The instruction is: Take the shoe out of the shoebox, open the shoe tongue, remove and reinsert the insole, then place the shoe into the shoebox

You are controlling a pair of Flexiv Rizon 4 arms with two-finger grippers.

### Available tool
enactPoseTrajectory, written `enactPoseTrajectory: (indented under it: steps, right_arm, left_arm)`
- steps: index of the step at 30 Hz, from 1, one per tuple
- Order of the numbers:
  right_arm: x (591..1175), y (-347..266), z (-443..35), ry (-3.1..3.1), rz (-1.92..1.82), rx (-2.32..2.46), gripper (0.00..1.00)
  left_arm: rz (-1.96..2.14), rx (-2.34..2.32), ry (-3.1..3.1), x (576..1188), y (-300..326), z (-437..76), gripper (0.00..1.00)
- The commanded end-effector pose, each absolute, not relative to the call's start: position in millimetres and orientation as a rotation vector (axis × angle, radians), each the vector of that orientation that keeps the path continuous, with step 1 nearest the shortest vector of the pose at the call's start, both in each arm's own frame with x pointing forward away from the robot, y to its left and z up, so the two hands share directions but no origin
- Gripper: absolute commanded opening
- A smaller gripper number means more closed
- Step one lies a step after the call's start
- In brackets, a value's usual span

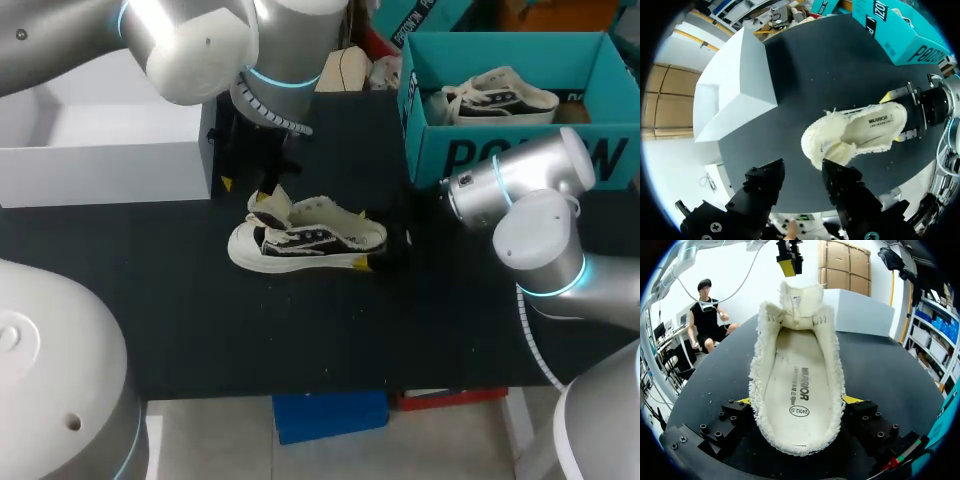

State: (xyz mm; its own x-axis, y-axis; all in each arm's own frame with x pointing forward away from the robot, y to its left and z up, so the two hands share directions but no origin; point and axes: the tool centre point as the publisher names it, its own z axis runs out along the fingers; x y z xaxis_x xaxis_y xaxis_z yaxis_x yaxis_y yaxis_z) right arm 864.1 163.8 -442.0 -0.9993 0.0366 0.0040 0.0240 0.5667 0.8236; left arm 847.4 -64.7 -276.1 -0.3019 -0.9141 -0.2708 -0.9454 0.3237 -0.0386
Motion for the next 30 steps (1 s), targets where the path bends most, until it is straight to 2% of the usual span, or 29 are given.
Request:
enactPoseTrajectory:
  steps: [1,3,24,27,30]
  right_arm:
    - [862.8,167.3,-451.7,2.77,1.451,0.058,0.0]
    - [862.8,167.3,-451.7,2.77,1.451,0.058,0.0]
    - [862.8,167.3,-451.7,2.77,1.451,0.058,0.0]
    - [862.8,167.3,-451.7,2.77,1.451,0.058,0.0]
    - [862.8,167.3,-451.7,2.77,1.451,0.058,0.0]
  left_arm:
    - [-0.225,-0.679,3.297,840.4,-77.4,-261.0,0.0]
    - [-0.192,-0.659,3.274,835.8,-94.7,-261.9,0.0]
    - [-0.192,-0.659,3.274,835.8,-94.7,-261.9,0.0]
    - [-0.411,-0.373,3.419,830.8,-104.3,-270.7,0.0]
    - [-0.421,-0.214,3.427,828.7,-114.9,-269.6,0.0]
